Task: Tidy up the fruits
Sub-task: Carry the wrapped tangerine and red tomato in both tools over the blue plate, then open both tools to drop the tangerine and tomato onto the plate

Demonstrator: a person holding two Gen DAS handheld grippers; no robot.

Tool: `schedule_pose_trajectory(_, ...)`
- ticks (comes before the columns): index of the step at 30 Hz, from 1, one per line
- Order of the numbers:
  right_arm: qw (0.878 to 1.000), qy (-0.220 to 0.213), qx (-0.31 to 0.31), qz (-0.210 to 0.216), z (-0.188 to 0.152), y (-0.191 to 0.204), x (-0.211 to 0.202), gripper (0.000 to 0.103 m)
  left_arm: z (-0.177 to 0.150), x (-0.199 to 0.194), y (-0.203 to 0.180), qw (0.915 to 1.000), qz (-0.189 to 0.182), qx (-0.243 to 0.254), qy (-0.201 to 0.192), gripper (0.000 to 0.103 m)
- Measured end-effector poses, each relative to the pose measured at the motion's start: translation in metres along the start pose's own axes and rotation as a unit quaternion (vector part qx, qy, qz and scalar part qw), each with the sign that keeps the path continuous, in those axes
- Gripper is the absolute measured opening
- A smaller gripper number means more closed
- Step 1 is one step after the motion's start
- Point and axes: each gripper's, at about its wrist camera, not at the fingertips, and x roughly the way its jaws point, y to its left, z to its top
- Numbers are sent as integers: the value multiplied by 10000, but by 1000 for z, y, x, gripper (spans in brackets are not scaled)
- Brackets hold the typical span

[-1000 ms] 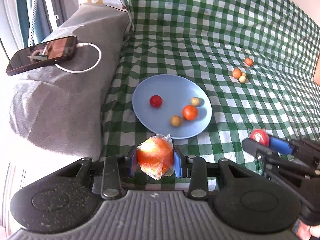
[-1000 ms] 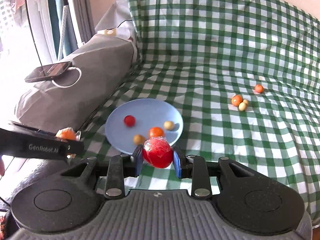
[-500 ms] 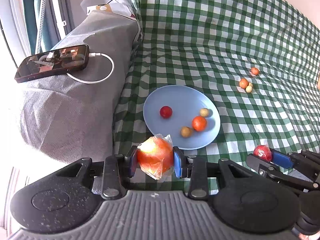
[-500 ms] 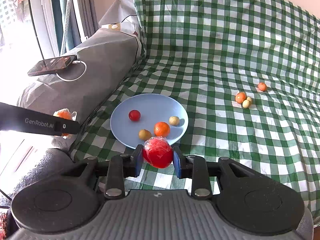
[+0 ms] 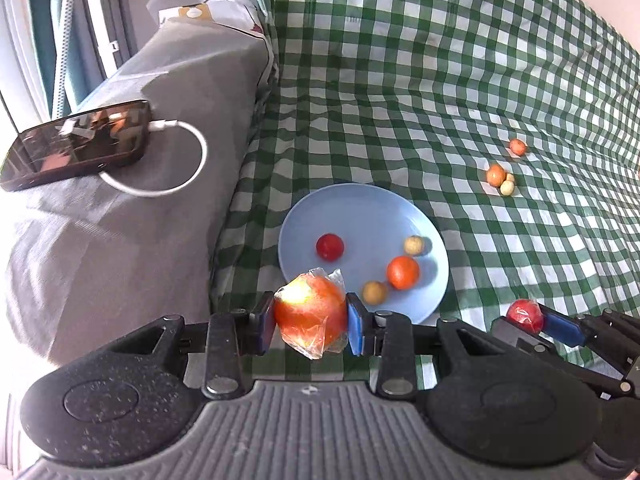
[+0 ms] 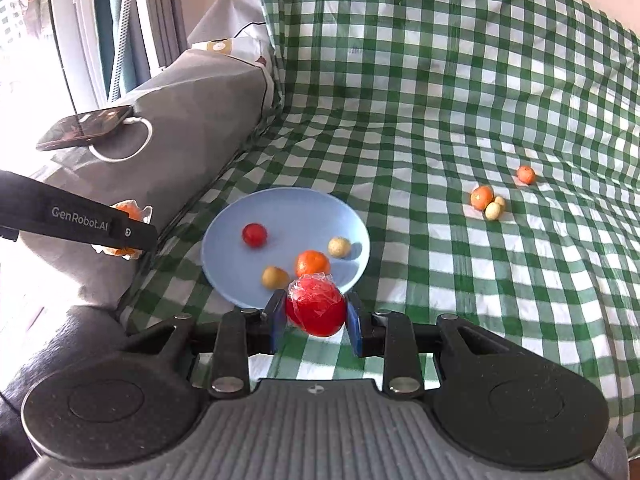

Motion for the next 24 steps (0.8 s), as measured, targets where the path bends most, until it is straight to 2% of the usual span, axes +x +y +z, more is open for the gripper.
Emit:
schedule_pose_trajectory(10,9999,85,-45,59,22,-8,57,32,32,65,-13,9997,-90,89,198,40)
schedule_pose_trajectory(18,9992,291,-202,181,29,-7,105,32,40,115,-18,9988,-60,164,459,40)
schedule_pose_trajectory(24,9984,447,-301,192,30,-5,134,32,44,137,-16,9984,-4,186,532,40)
